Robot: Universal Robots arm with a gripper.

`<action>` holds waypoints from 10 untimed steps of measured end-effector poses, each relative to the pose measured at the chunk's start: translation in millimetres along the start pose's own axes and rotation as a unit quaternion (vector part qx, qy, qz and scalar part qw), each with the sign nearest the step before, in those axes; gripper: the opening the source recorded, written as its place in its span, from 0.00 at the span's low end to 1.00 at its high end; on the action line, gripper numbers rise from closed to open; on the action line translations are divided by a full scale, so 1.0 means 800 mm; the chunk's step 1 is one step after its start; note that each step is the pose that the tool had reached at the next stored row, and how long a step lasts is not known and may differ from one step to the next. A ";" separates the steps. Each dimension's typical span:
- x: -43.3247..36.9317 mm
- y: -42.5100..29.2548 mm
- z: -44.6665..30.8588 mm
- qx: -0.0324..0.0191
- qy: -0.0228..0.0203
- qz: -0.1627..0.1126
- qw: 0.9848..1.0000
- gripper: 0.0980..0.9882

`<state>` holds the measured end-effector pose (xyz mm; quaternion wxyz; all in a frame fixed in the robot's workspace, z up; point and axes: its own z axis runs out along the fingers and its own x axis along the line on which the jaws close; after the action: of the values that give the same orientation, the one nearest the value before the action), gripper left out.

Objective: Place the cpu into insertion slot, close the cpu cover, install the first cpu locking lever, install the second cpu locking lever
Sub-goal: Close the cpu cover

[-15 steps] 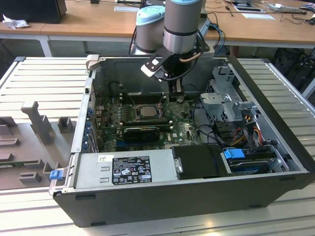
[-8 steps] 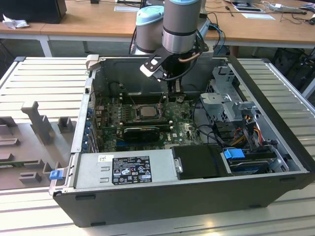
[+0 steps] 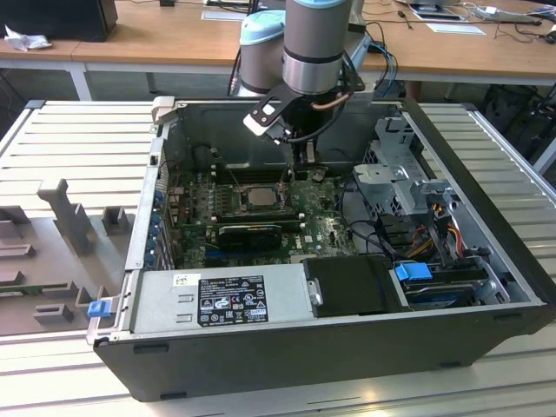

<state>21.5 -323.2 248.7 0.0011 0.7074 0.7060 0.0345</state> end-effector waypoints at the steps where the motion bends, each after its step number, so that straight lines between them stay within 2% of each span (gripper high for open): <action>1: 0.000 -0.0012 -0.0001 0.000 0.000 0.000 1.000 0.01; 10: 0.000 -0.0067 -0.0003 0.000 0.000 0.000 1.000 0.01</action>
<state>16.2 -323.2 248.7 0.0011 0.7074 0.7060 0.0346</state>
